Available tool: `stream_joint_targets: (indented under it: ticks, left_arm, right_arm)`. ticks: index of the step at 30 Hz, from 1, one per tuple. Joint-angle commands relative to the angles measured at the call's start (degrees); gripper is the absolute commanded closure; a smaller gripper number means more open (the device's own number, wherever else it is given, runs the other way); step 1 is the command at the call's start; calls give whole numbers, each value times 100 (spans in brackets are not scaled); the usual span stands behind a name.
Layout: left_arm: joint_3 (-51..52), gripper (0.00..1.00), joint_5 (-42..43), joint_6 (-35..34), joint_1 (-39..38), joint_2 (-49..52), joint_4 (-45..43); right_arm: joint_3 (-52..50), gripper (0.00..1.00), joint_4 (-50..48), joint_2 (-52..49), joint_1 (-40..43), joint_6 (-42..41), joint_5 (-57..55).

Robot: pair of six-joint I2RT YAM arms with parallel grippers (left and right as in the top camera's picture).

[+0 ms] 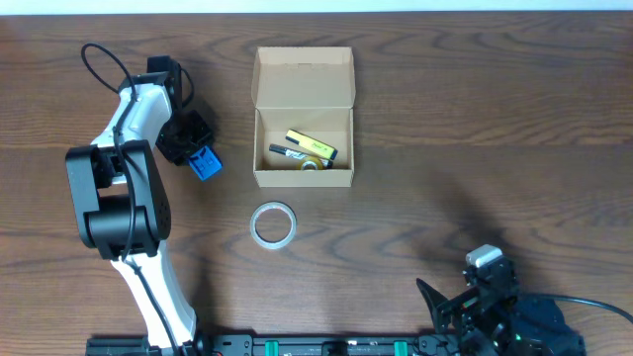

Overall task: Pack container
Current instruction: 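Carry the blue duster into the box and release it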

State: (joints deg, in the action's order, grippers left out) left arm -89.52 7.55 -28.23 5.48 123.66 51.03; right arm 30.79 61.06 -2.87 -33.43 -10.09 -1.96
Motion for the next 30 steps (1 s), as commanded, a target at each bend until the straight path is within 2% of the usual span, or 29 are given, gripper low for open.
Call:
stream_joint_targets:
  ticks: [1, 8, 16, 20, 22, 23, 30]
  left_arm:
    - [-267, 69, 162, 284, 24, 79, 208]
    - [-1263, 71, 240, 1036, -17, -140, 1239]
    - [-2308, 64, 260, 2507, -372, -546, 2378]
    - [-2557, 62, 264, 3097, -804, -802, 2553]
    - [-2618, 60, 304, 3493, -1104, -922, 2553]
    - [-2634, 55, 323, 3853, -1379, -1008, 2542]
    - [-2638, 55, 229, 5189, -2417, -1051, 2518]
  right_arm:
    - [11, 1, 9, 35, 46, -59, -39]
    - [11, 1, 9, 35, 46, -59, -39]
    - [11, 1, 9, 35, 46, -59, -39]
    - [11, 1, 9, 35, 46, -59, -39]
    - [11, 1, 9, 35, 46, -59, -39]
    - [11, 1, 9, 35, 46, -59, -39]
    - [11, 1, 9, 35, 46, -59, -39]
